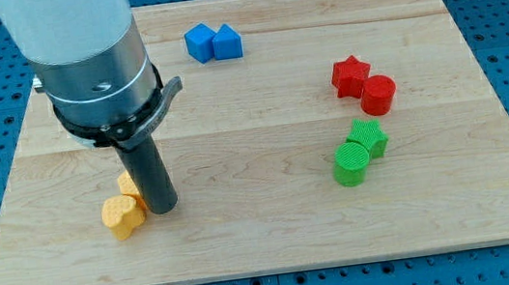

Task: Move yellow blocks to the left of board

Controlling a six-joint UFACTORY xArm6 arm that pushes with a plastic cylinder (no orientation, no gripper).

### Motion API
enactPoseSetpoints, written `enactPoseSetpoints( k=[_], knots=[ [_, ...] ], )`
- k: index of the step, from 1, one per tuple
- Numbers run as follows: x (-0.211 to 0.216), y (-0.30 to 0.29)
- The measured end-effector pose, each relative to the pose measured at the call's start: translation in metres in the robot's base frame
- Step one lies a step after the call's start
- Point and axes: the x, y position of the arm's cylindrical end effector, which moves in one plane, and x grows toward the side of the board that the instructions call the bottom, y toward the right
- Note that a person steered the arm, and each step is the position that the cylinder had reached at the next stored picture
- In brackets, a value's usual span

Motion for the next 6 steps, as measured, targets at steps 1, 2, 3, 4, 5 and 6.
enactPoseSetpoints(
  k=[1, 2, 3, 4, 5, 6],
  knots=[
    [0.003, 0.004],
    [0.009, -0.013],
    [0.009, -0.031],
    [0.009, -0.020],
    [-0.012, 0.009],
    [-0.030, 0.000]
  ],
)
